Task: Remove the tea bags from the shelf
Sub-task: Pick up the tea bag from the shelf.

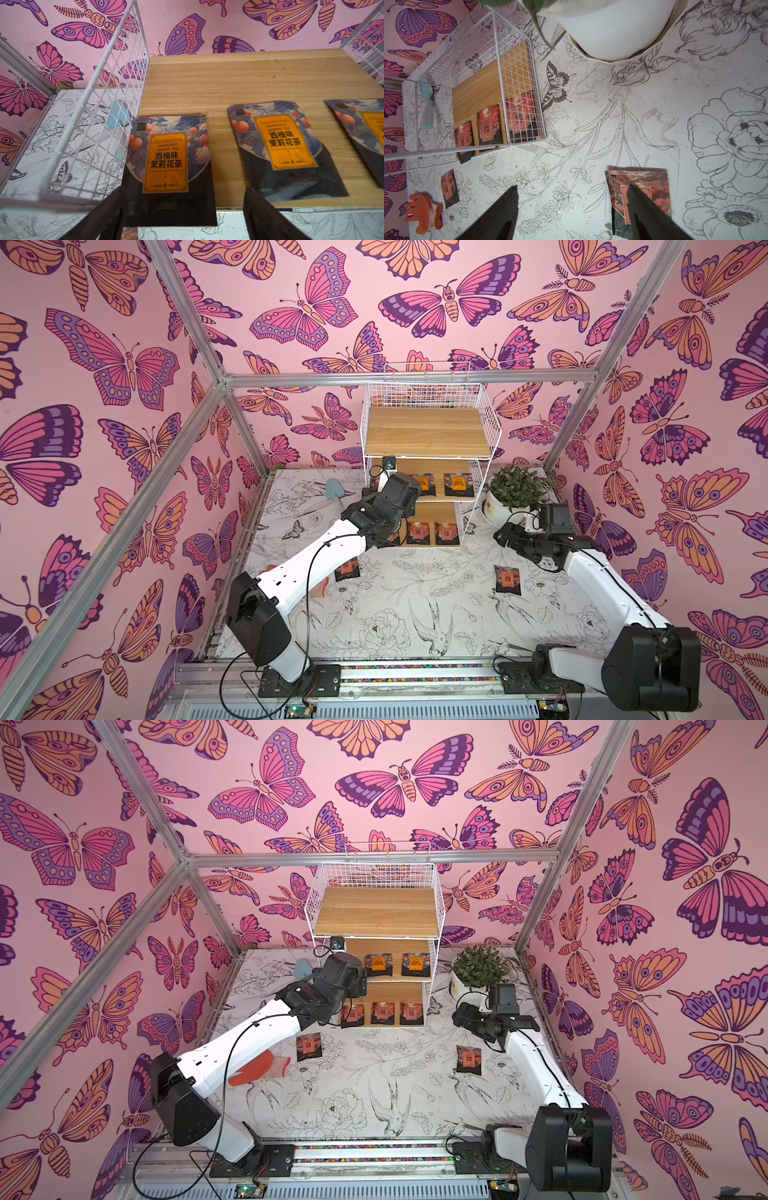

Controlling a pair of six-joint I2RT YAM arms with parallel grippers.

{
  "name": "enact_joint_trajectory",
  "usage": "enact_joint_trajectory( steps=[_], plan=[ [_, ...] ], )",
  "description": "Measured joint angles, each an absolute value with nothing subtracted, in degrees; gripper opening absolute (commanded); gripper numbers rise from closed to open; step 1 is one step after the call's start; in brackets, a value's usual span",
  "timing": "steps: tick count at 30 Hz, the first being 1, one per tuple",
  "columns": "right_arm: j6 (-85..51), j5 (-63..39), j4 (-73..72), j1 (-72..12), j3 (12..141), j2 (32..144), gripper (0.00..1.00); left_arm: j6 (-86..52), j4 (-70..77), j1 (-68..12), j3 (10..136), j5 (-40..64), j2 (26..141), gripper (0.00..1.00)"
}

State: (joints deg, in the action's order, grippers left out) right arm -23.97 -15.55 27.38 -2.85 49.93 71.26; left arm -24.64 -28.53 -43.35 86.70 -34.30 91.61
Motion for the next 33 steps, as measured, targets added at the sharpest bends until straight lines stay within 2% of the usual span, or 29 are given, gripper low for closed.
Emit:
enact_joint_trajectory(
  steps=[21, 26, 33],
  plan=[
    [-24.0, -16.4, 26.9, -1.7, 50.0, 71.6, 0.85, -24.7, -28.8, -42.7, 86.6, -34.1, 92.5, 0.88],
    [-24.0, -16.6, 26.9, -1.5, 50.0, 71.6, 0.85, -24.8, -28.9, -42.5, 86.5, -34.0, 92.5, 0.83],
    [-24.0, -16.8, 26.7, -1.4, 50.0, 71.6, 0.85, -26.0, -28.3, -41.4, 86.5, -33.7, 92.9, 0.81]
  ],
)
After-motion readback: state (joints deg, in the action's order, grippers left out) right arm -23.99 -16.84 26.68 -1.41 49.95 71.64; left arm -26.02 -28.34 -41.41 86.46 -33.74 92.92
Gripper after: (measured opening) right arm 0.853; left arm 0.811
